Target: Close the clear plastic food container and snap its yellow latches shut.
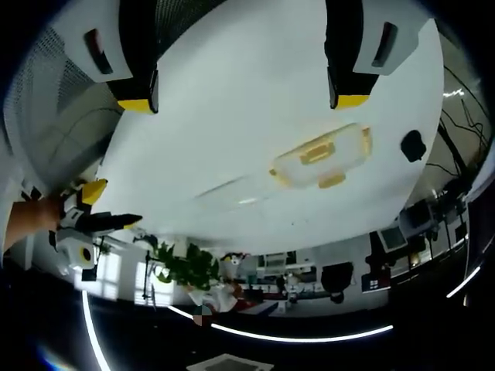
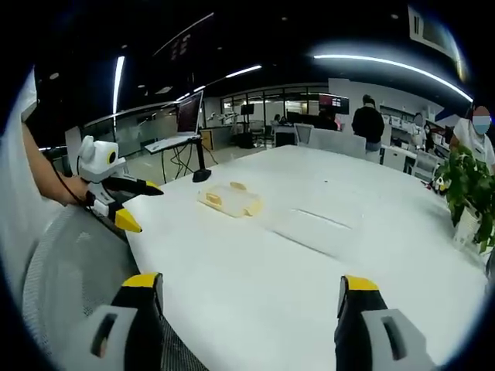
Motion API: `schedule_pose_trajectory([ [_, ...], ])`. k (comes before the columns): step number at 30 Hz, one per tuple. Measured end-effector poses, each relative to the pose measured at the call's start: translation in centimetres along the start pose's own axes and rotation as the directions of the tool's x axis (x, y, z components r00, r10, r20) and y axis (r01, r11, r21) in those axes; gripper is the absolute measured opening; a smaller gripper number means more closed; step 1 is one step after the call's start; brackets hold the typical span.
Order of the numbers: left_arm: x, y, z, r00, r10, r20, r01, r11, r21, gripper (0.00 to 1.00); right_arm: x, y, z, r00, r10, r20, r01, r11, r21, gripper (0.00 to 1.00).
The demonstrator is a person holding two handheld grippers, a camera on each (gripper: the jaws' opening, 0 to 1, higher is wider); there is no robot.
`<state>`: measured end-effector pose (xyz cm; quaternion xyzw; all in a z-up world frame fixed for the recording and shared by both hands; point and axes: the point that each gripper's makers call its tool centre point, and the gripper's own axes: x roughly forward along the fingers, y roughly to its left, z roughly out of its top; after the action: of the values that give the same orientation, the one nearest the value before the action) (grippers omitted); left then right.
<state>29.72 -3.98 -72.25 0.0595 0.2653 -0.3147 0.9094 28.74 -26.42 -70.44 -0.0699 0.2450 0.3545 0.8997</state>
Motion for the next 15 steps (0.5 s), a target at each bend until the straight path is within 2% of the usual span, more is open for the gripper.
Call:
schedule_pose_trajectory([
  [15,0.01,-0.07,-0.01,1.0,-0.006,-0.001,0.006,1.0,-0.001,0.88,0.03,0.02,-0.01,1.0,0.002,-0.002,-0.002,1.0,0.003,0.92],
])
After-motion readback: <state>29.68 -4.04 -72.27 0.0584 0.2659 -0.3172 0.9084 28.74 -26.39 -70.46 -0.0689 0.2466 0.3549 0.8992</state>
